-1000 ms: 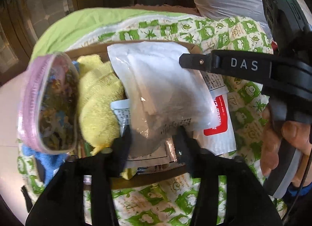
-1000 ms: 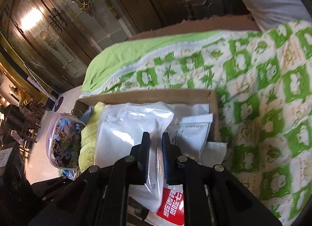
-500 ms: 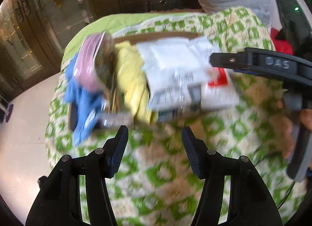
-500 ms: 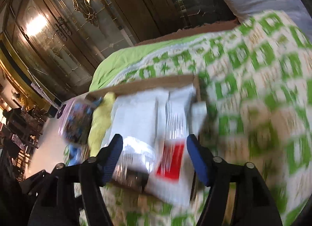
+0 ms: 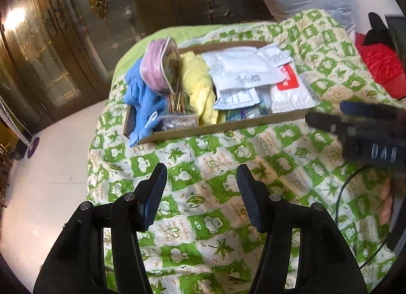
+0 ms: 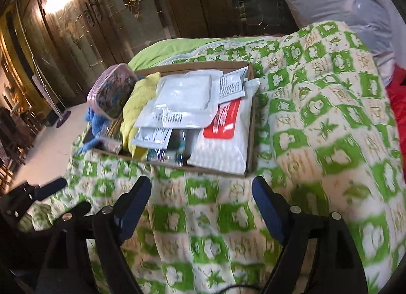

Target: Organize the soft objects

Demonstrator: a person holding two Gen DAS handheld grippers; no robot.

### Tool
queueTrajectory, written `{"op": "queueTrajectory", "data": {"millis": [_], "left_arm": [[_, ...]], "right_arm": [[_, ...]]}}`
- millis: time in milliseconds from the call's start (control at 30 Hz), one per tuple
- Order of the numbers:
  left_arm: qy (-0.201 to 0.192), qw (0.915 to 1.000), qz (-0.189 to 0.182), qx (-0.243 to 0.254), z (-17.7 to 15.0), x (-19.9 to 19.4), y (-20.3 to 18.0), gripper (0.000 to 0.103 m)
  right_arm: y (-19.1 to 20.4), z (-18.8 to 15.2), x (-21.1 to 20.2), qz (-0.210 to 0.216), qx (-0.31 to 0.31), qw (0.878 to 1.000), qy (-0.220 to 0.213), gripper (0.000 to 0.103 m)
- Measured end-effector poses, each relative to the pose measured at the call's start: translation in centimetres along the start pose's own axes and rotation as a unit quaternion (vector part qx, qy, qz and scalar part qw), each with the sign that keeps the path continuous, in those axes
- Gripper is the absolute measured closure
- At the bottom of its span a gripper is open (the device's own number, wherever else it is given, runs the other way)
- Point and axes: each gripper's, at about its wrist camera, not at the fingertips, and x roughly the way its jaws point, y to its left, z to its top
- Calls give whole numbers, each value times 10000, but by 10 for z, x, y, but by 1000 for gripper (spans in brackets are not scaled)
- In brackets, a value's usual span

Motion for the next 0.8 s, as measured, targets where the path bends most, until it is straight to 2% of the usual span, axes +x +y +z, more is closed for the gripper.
{"op": "queueTrajectory", "data": {"millis": [133, 433, 667, 800], "left_arm": [[-126, 9998, -143, -64, -6, -9, -1, 46], [-374, 9991, -50, -199, -12, -25, 3, 46], [-508, 9981, -87, -335, -13, -33, 7, 46], [-672, 9964, -163, -498, -13, -41, 13, 46]], "right_arm": [[0, -16, -11, -112, 47, 9999, -61, 0], [10, -31, -39, -275, -58, 9989, -378, 0], [17, -35, -56, -317, -134, 9970, -693, 0], [18, -36, -60, -304, -59, 9969, -722, 0]]}}
